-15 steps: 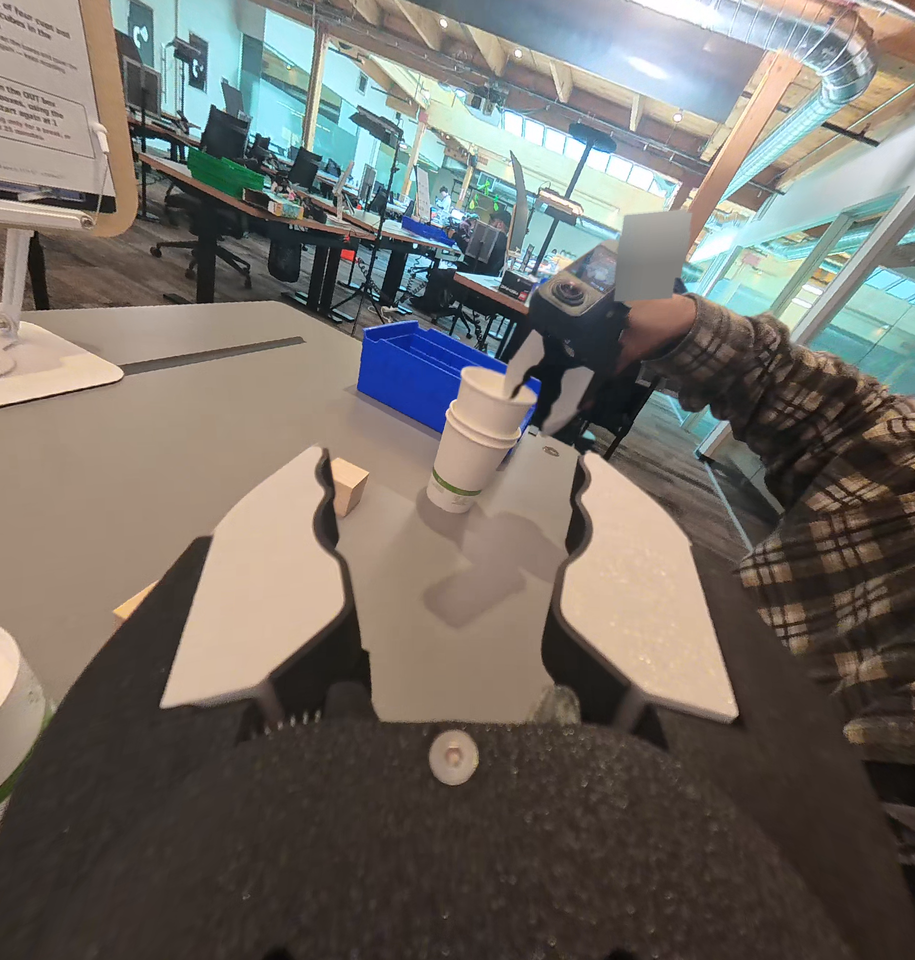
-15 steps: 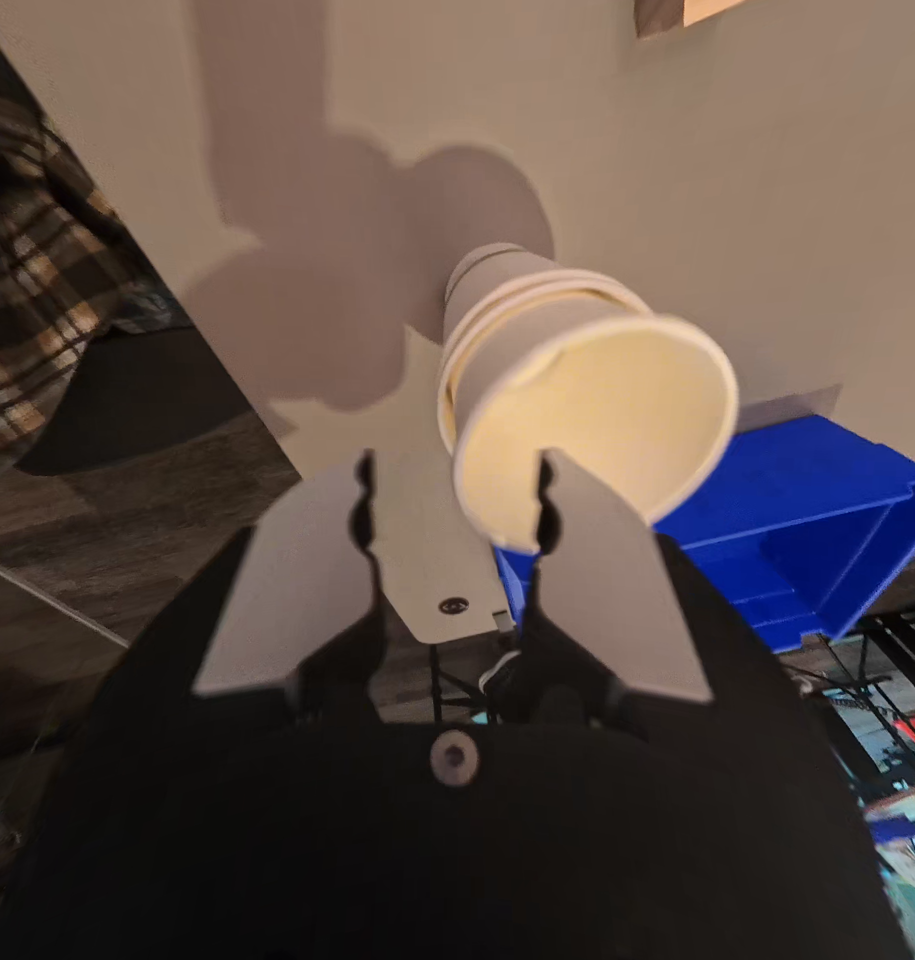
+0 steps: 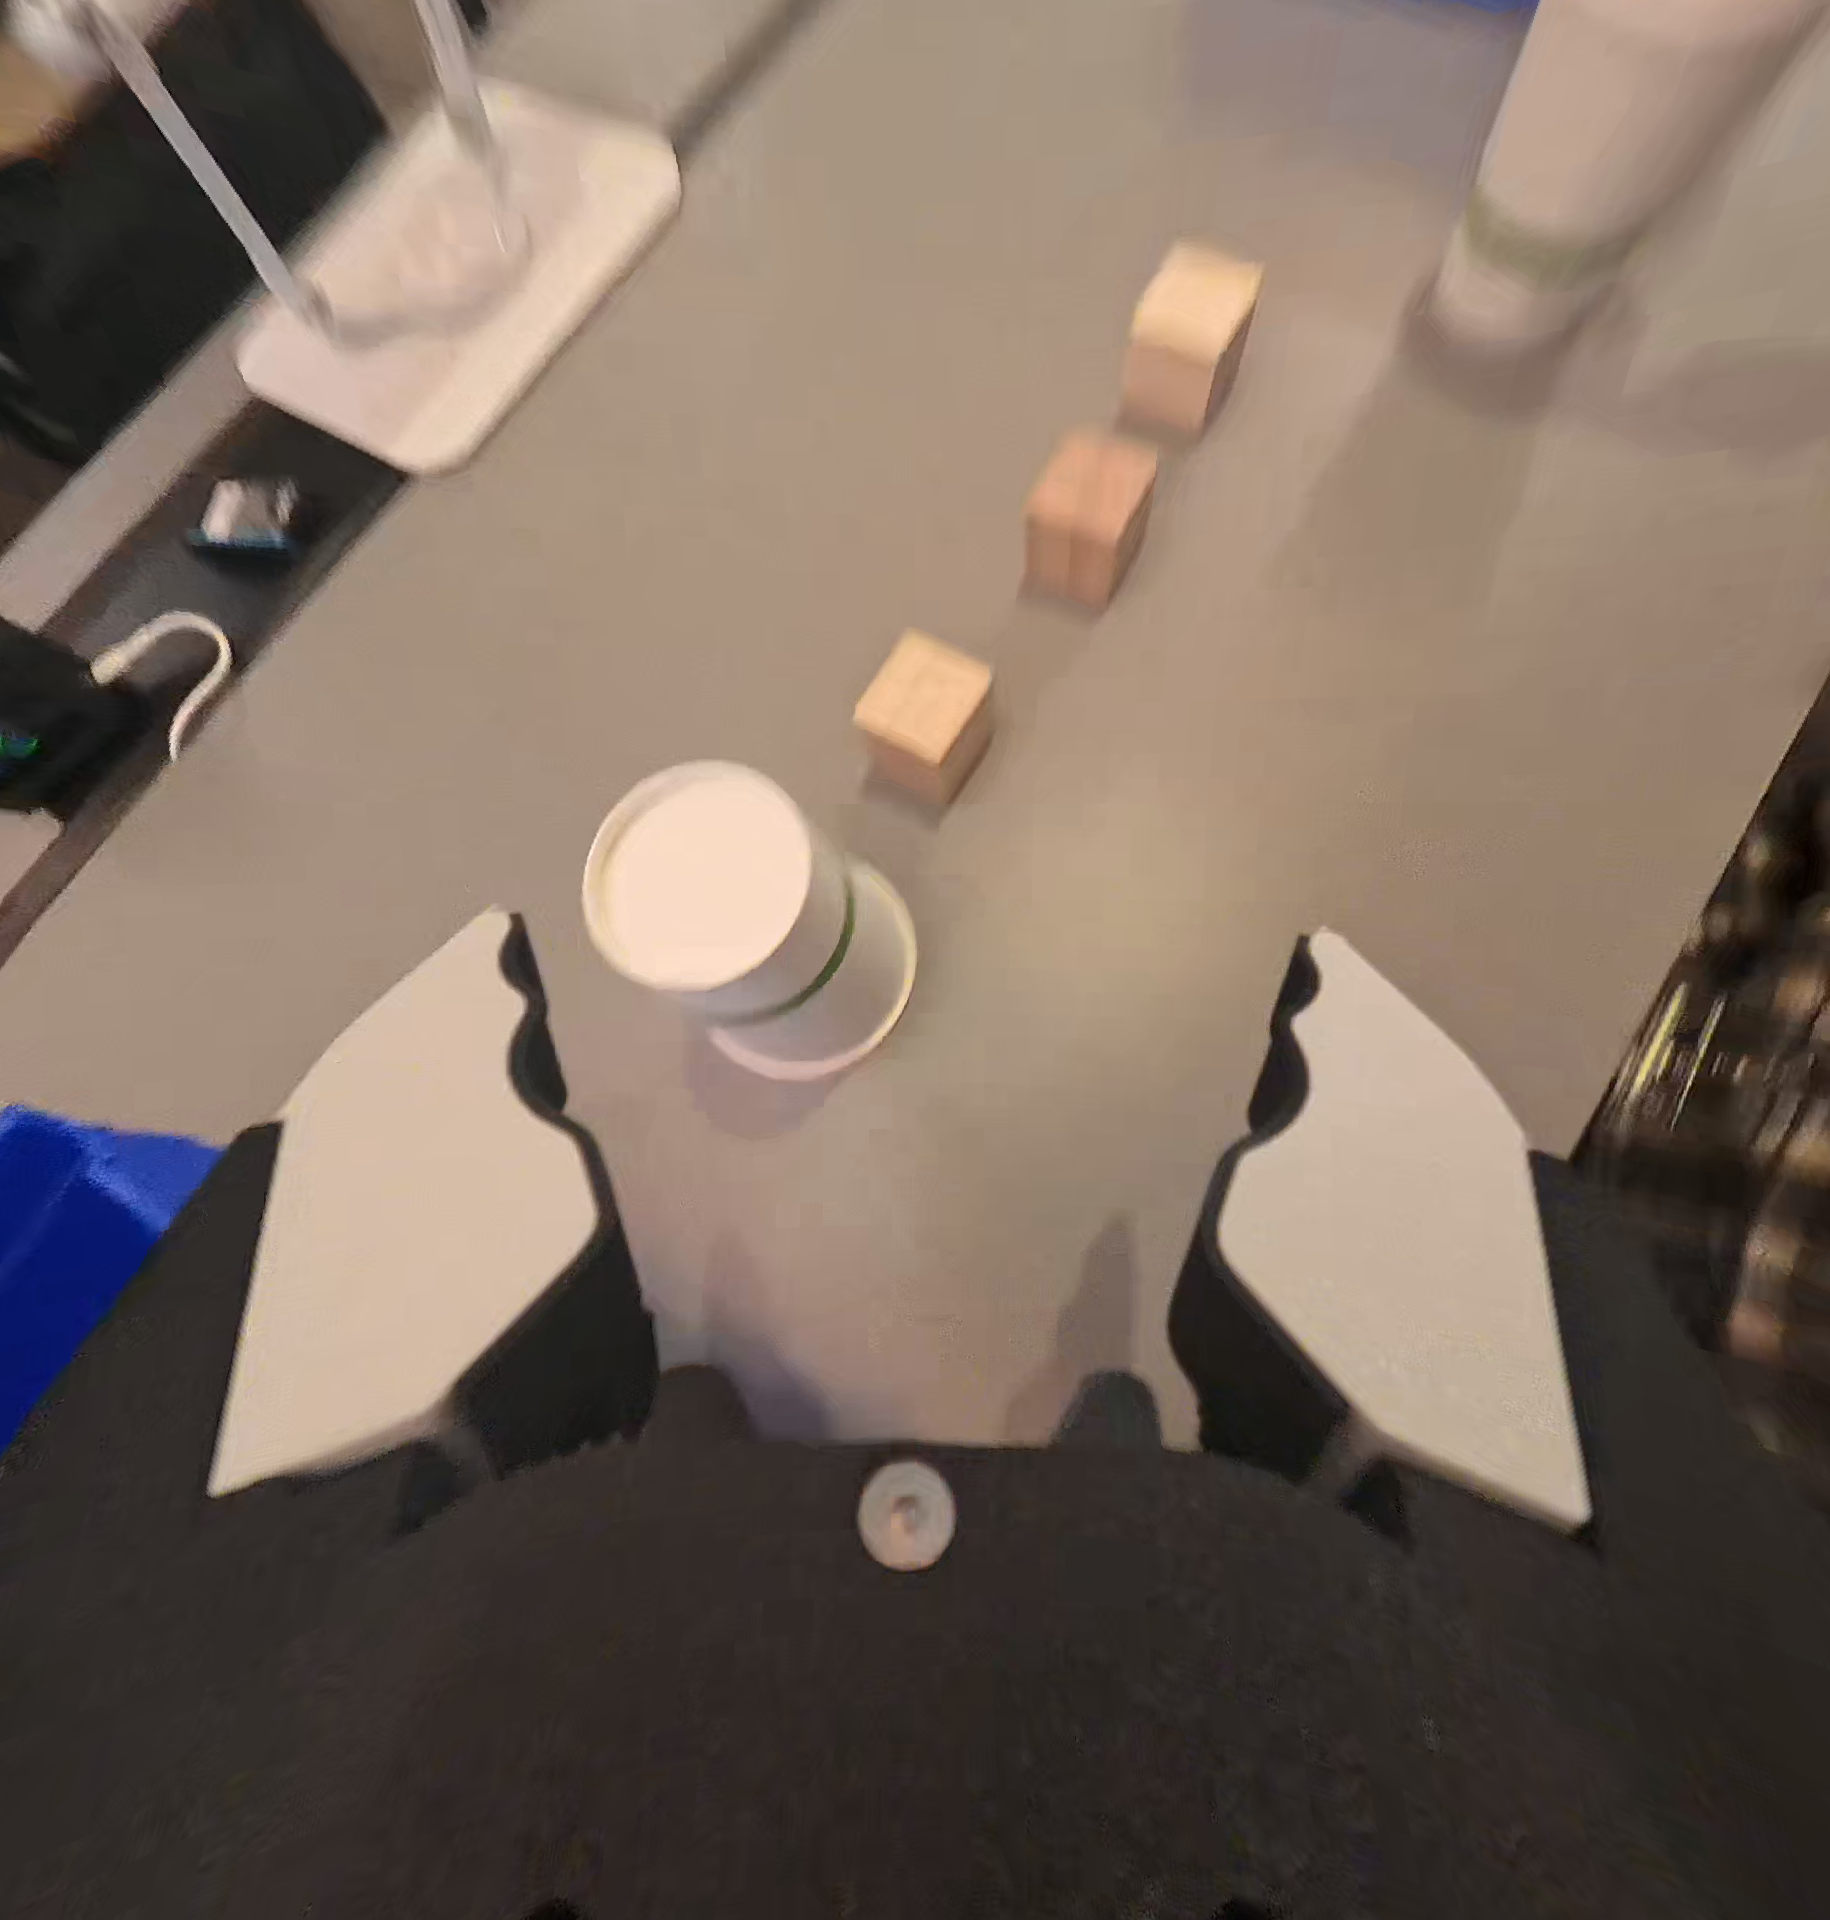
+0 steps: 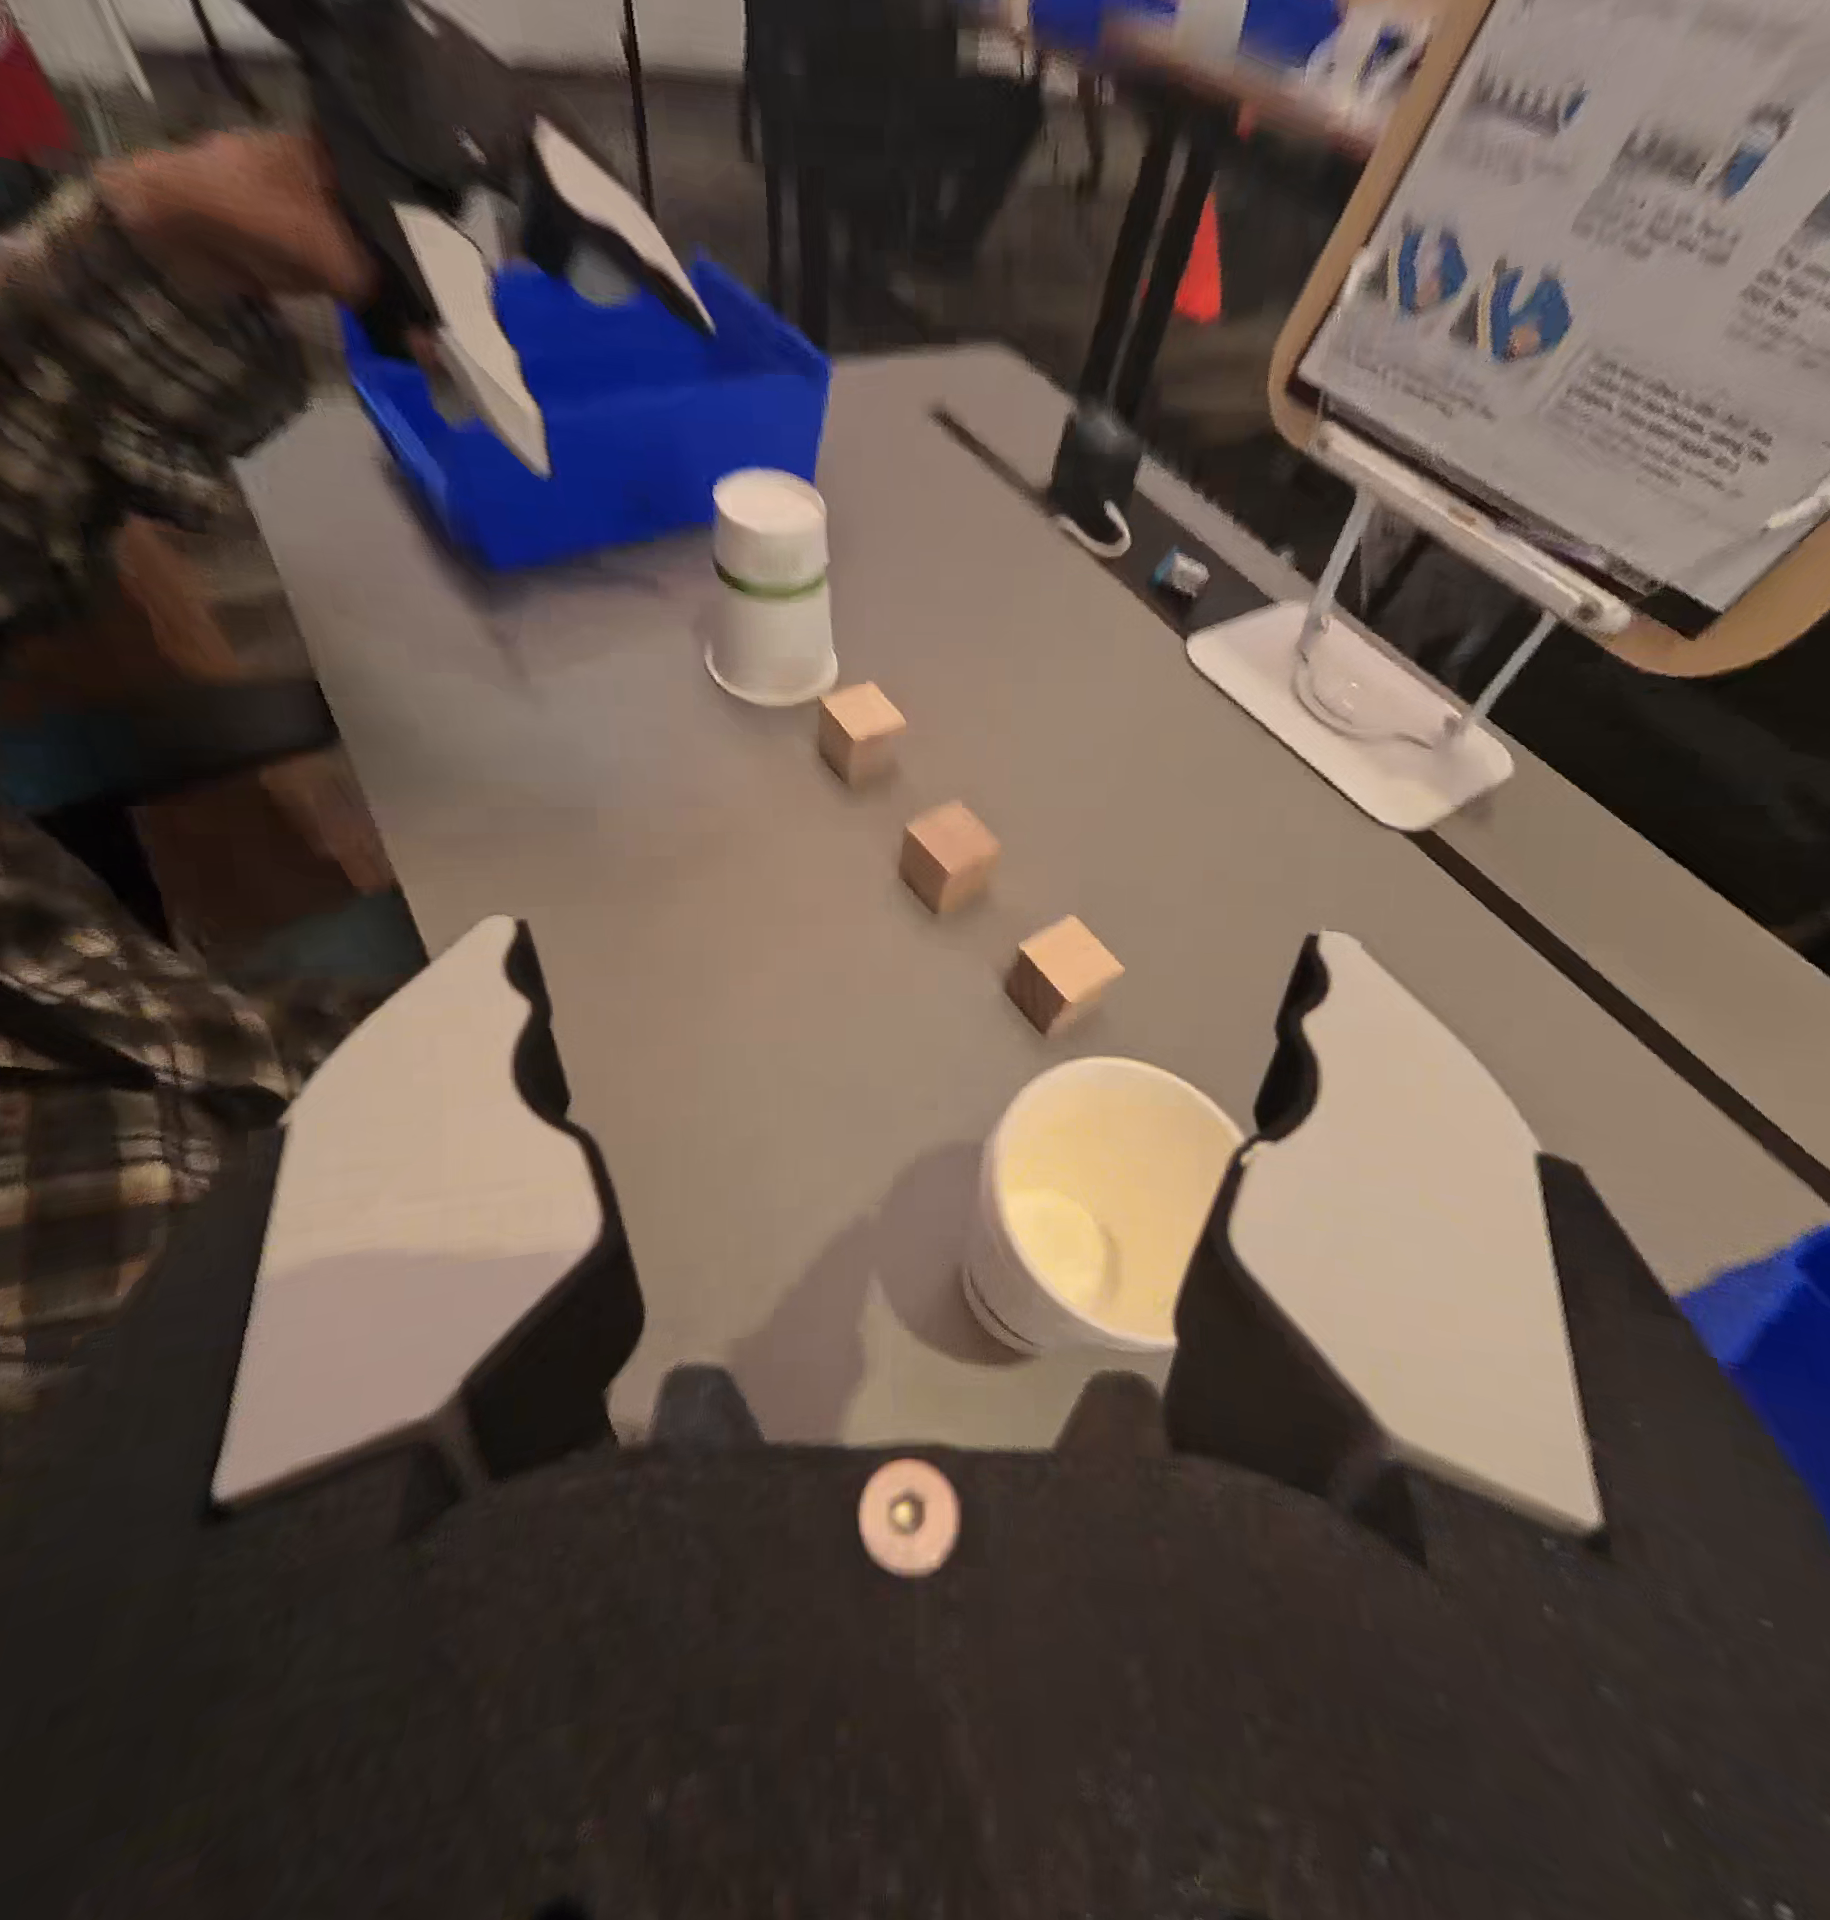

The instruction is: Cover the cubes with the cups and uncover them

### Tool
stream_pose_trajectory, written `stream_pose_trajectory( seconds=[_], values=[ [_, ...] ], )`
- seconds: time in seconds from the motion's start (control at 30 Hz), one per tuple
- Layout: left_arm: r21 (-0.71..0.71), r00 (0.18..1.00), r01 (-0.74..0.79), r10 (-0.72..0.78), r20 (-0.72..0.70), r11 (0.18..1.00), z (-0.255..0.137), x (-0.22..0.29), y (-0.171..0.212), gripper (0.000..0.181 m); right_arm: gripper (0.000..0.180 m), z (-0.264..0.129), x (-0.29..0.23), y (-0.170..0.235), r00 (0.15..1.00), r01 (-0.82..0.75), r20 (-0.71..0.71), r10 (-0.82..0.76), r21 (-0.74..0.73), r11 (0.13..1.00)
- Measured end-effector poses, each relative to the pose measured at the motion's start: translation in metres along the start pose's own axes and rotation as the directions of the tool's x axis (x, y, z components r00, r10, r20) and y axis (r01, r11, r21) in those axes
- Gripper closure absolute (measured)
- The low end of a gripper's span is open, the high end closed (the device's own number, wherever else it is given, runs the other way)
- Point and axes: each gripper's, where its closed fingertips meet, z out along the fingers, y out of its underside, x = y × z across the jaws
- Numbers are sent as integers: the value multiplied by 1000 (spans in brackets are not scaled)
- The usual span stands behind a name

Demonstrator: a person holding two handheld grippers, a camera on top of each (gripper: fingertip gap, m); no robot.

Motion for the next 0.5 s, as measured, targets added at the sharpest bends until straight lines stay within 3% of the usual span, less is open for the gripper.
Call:
stream_pose_trajectory(
  seconds=[0.1,0.23,0.5],
  values=[
    [-158,995,-86,77,-65,984,3,-14,12,52,54,-1,-22,24,998,-53,49,51,60,997],
    [-334,981,-178,139,-136,926,20,-34,22,52,55,2,-41,57,994,-83,79,81,28,996],
    [-486,964,-176,49,-262,856,71,-45,38,48,62,-9,-57,81,988,-113,103,113,-6,994]
  ],
)
